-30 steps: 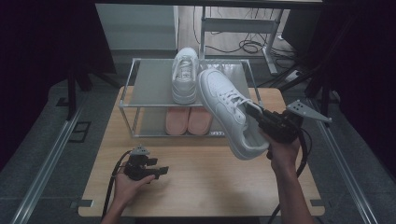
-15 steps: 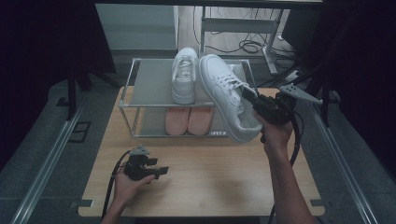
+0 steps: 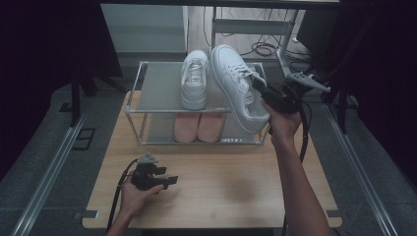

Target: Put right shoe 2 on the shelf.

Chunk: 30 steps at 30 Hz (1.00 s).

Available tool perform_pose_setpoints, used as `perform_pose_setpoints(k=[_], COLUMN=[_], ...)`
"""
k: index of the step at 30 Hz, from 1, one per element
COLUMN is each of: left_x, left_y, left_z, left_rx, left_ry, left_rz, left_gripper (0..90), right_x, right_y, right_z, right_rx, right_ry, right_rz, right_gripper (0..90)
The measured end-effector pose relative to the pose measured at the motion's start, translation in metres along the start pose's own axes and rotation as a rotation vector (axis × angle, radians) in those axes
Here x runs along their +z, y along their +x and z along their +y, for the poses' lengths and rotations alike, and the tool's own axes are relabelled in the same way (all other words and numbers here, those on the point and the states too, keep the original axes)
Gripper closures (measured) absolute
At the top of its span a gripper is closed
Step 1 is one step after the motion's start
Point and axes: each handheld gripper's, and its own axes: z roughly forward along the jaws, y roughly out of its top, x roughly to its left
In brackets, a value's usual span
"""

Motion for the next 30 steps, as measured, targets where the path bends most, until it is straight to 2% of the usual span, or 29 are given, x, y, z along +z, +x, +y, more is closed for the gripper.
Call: perform_pose_setpoints(k=[14, 24, 30], left_x=[-0.001, 0.0, 0.0], left_y=[0.0, 0.0, 0.001], left_z=[0.0, 0.0, 0.0], left_rx=[-0.011, -0.004, -0.001], left_ry=[-0.004, -0.003, 0.001], left_rz=[-0.004, -0.006, -0.005], left_gripper=[33.0, 33.0, 33.0], right_x=[0.037, 0.066, 0.079], right_y=[0.0, -0.008, -0.01], right_z=[0.016, 0.021, 0.023], right_rx=[0.01, 0.06, 0.068], right_ry=[0.032, 0.062, 0.078], right_rz=[-0.07, -0.125, -0.164], right_gripper=[79.8, 79.5, 79.2])
